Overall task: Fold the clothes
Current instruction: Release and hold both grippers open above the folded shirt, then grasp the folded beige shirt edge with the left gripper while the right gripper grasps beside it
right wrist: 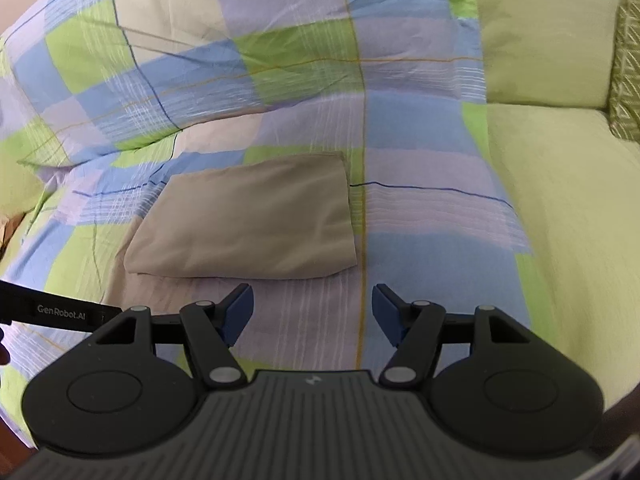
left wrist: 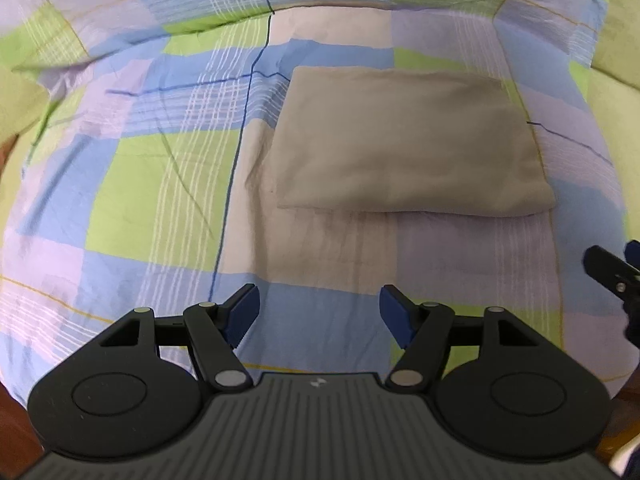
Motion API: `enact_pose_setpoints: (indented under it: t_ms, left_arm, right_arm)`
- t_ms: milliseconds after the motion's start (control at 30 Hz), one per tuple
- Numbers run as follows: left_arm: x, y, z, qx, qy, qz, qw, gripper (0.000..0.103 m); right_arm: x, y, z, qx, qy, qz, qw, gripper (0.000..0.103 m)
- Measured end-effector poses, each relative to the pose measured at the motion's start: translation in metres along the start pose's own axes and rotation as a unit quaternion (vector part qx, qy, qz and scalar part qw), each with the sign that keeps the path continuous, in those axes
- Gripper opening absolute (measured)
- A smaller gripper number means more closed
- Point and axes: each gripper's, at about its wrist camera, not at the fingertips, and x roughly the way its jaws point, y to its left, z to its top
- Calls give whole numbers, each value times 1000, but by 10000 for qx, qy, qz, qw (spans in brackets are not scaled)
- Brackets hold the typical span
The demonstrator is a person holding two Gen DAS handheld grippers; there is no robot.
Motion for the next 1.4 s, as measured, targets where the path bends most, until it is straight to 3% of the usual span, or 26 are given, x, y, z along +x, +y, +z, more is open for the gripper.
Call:
enact_pose_setpoints:
  t_ms: [67, 167, 267, 367, 467, 533, 633, 700, 733, 800, 833, 900, 1000, 1033, 1133, 1300, 1367, 1400]
  left_arm:
    - [4, 12, -2, -197, 81, -61, 9998, 71]
    - [13, 43, -6, -683, 341, -246, 9968, 72]
    - [20, 76, -3, -1223, 515, -545, 9897, 73]
    - [24, 97, 8, -1471, 481, -658, 9858, 75]
    - [33, 108, 21, -1510, 478, -703, 9849, 76]
    - [39, 114, 28, -1552, 549, -756, 9835, 76]
    - [47, 123, 36, -1634, 631, -864, 9807, 76]
    - [51, 128, 41, -1691, 695, -937, 9787, 76]
    - [53, 130, 43, -1734, 714, -989, 9773, 76]
    - [56, 132, 47, -1799, 744, -1082, 9749, 76]
    - [58, 134, 49, -1868, 774, -1169, 9723, 76]
    - [61, 135, 54, -2020, 825, -1364, 9663, 76]
    - [67, 139, 64, -2462, 931, -2090, 9418, 76]
    - [71, 140, 68, -2732, 962, -2510, 9236, 78]
    - [89, 142, 77, -3295, 991, -3140, 8849, 83]
    - [136, 138, 93, -3606, 1056, -3477, 8591, 80]
    - [150, 135, 101, -3606, 1029, -3680, 8508, 72]
    - [156, 131, 106, -3512, 1003, -3804, 8496, 61]
  right_arm:
    - [9, 7, 1, -395, 27, 55, 9992, 62]
    - [25, 21, 1, -1057, 53, 145, 9943, 71]
    - [45, 50, -4, -2039, 2, 273, 9786, 72]
    - [66, 89, -12, -3203, -211, 395, 9463, 72]
    - [86, 125, -25, -4333, -605, 486, 8979, 70]
    - [99, 143, -30, -4852, -793, 601, 8687, 62]
    - [116, 168, -34, -5372, -904, 675, 8359, 53]
    - [128, 178, -36, -5612, -915, 646, 8200, 51]
    - [131, 180, -36, -5656, -916, 660, 8169, 42]
    - [139, 181, -26, -5425, -754, 866, 8322, 20]
    - [140, 179, -21, -5285, -712, 921, 8409, 14]
    - [138, 169, -6, -4828, -742, 1102, 8656, 8]
    - [128, 157, 8, -4384, -838, 1226, 8864, 8]
    - [125, 154, 10, -4329, -867, 1249, 8886, 8]
    - [117, 152, 9, -4267, -958, 1258, 8904, 8]
    - [116, 153, 3, -4288, -1062, 1203, 8890, 8]
    - [114, 153, 1, -4291, -1164, 1159, 8882, 8]
    - [111, 153, 0, -4314, -1253, 1118, 8864, 8]
